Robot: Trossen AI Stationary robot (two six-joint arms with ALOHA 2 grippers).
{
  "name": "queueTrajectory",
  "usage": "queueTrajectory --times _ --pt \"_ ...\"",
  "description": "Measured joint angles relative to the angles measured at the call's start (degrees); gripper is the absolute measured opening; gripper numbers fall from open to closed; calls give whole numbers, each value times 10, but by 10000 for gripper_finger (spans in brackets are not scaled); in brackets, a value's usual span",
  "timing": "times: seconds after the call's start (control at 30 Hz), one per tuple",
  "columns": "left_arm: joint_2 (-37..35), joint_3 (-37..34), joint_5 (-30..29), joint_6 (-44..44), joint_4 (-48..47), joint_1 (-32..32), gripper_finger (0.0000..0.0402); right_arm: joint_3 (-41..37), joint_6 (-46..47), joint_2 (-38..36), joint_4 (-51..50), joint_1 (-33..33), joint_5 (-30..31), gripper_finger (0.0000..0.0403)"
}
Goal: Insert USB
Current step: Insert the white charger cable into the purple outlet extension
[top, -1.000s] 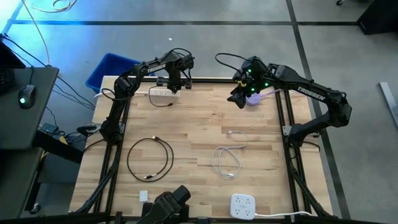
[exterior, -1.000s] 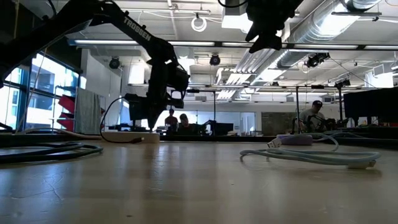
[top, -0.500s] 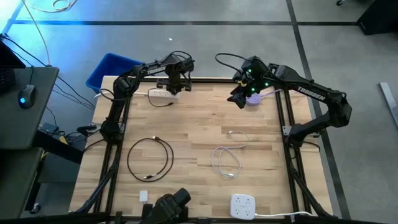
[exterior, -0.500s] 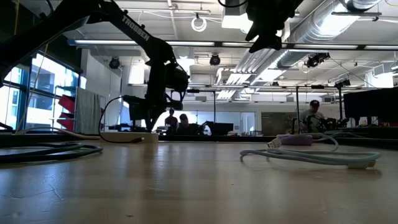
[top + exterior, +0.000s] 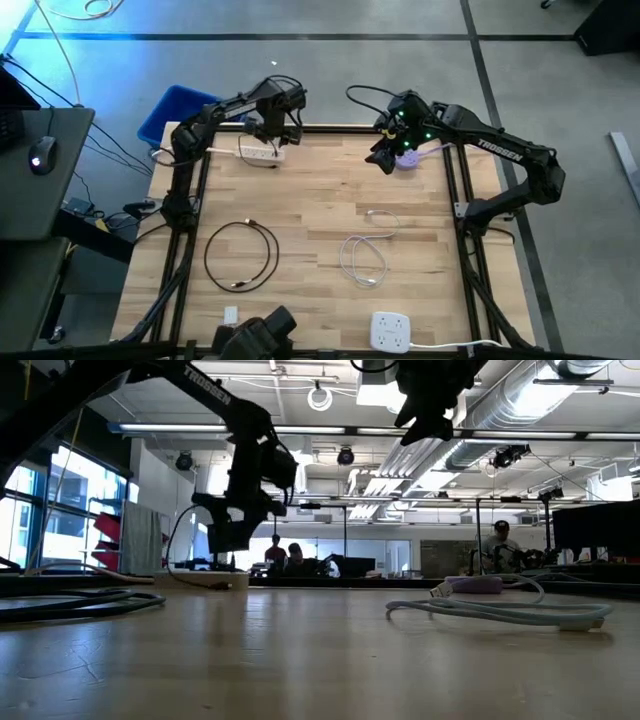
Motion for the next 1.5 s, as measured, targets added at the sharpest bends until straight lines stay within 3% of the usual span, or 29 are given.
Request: queueTrajectory --times 0.37,0.63,0.87,1.1,1.27,1.4,1.5 --pt "-154 1 -62 -30 -5 -8 195 0 -46 -4 -59 0 -4 200" --pt "-243 2 -88 -57 -5 -40 195 0 -92 -52 -107 0 -4 200" --pt "-288 2 -78 -97 -2 -92 195 0 -95 -84 -122 0 -12 200" --pt "-305 2 -11 -101 8 -179 195 0 -168 -85 -188 6 -106 199" --pt "-307 0 -33 -100 8 -257 195 0 -160 -78 -209 5 -94 199" --pt "-308 -20 -78 -100 11 -304 195 0 -92 -52 -211 10 -14 199" --pt "-313 -34 -66 -86 16 -325 195 0 -48 -25 -222 14 10 199"
